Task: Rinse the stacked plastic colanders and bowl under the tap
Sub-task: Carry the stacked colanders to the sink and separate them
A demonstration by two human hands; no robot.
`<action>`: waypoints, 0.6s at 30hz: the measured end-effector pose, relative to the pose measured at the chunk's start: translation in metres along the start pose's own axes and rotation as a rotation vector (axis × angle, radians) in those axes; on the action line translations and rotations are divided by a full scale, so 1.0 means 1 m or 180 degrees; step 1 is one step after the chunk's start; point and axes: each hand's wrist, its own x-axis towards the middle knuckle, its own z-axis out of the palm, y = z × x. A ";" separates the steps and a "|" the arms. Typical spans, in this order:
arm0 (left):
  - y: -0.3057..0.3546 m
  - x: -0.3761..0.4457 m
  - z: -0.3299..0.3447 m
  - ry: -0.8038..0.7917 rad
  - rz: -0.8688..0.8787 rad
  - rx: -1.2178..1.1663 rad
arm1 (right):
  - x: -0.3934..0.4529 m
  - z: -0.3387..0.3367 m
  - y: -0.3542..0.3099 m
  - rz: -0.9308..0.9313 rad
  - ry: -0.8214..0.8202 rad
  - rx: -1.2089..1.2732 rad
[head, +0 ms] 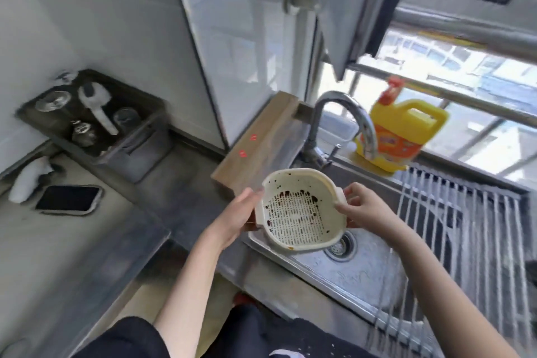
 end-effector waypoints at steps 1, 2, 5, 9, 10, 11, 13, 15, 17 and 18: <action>-0.002 0.002 0.010 -0.0094 -0.0065 -0.0105 | -0.004 -0.005 0.013 0.0071 0.0055 0.0089; -0.004 0.005 0.020 -0.0151 -0.0126 -0.0179 | -0.008 -0.009 0.025 0.0142 0.0105 0.0203; -0.009 0.017 0.046 -0.0206 -0.0123 -0.0121 | -0.017 -0.017 0.054 0.0293 0.0274 0.0353; -0.011 0.025 0.076 -0.0277 -0.0131 0.0164 | -0.025 -0.027 0.079 0.0376 0.0508 0.0282; -0.010 0.026 0.082 -0.0312 -0.0148 0.0229 | -0.025 -0.029 0.083 0.0390 0.0556 0.0231; -0.009 0.028 0.085 -0.0343 -0.0161 0.0300 | -0.024 -0.030 0.086 0.0406 0.0595 0.0172; -0.008 0.034 0.089 -0.0411 -0.0191 0.0415 | -0.021 -0.032 0.088 0.0425 0.0673 0.0042; -0.004 0.041 0.088 -0.0506 -0.0216 0.0548 | -0.016 -0.031 0.087 0.0433 0.0727 -0.0051; 0.001 0.049 0.085 -0.0577 -0.0234 0.0703 | -0.010 -0.029 0.083 0.0440 0.0716 -0.0068; 0.003 0.053 0.082 -0.0619 -0.0261 0.0692 | -0.006 -0.027 0.082 0.0469 0.0689 -0.0060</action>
